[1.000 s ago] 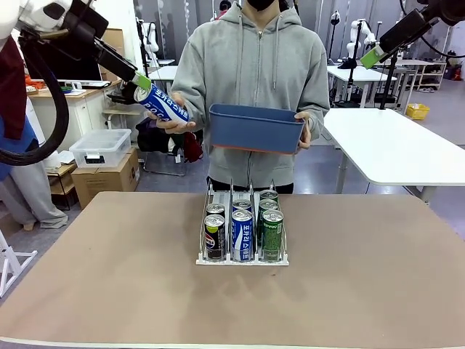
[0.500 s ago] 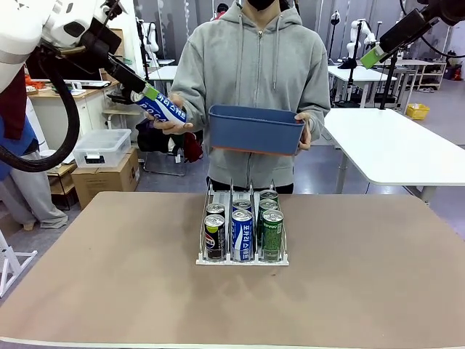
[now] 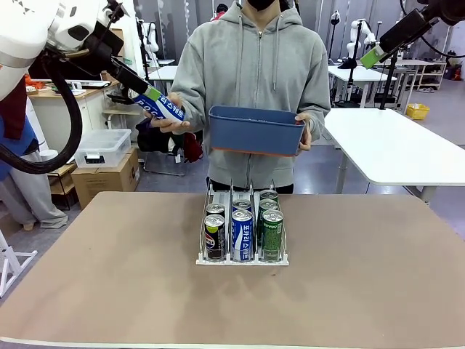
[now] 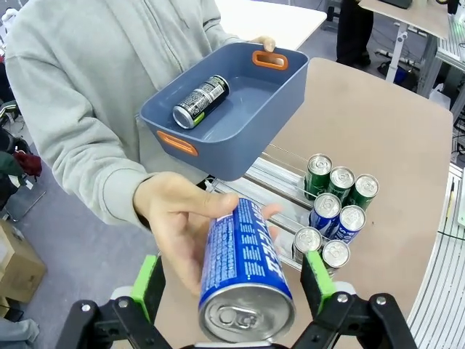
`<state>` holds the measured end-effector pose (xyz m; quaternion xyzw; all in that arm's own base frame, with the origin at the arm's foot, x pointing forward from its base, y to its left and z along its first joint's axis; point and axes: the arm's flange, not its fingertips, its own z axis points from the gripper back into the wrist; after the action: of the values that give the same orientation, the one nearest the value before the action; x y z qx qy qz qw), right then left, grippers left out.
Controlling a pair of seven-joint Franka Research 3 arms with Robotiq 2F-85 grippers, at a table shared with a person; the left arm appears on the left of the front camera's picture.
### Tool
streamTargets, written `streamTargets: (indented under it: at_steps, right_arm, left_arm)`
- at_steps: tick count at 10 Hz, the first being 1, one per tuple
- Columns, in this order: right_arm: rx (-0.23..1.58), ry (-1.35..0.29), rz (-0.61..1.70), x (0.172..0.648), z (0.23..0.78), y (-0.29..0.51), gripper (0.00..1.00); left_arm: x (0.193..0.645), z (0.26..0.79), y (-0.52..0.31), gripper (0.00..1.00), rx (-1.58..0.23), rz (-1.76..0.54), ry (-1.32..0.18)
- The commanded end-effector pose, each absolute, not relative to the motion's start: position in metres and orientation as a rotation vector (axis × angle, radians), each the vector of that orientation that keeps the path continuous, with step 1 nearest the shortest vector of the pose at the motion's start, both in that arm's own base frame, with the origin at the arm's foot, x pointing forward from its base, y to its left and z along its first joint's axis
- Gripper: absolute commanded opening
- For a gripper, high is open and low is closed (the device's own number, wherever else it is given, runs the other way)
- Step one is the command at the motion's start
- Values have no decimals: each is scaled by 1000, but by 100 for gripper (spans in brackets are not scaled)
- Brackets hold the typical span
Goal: Fill the beverage cans into the dispenser.
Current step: Pick up the Ionic drink handed by the human.
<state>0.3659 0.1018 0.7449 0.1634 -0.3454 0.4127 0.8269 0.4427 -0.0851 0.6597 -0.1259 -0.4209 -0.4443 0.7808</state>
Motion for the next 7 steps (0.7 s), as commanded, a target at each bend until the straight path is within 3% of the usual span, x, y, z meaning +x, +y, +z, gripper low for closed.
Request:
streamTargets:
  at_steps: [1,7]
  right_arm:
    - [351,-725,879,365,745,101,91]
    - [351,-725,879,365,745,101,91]
  left_arm:
    - [443,650,-83,100,-270,-951,-919]
    - [444,647,-80,100,-255,-917,-907]
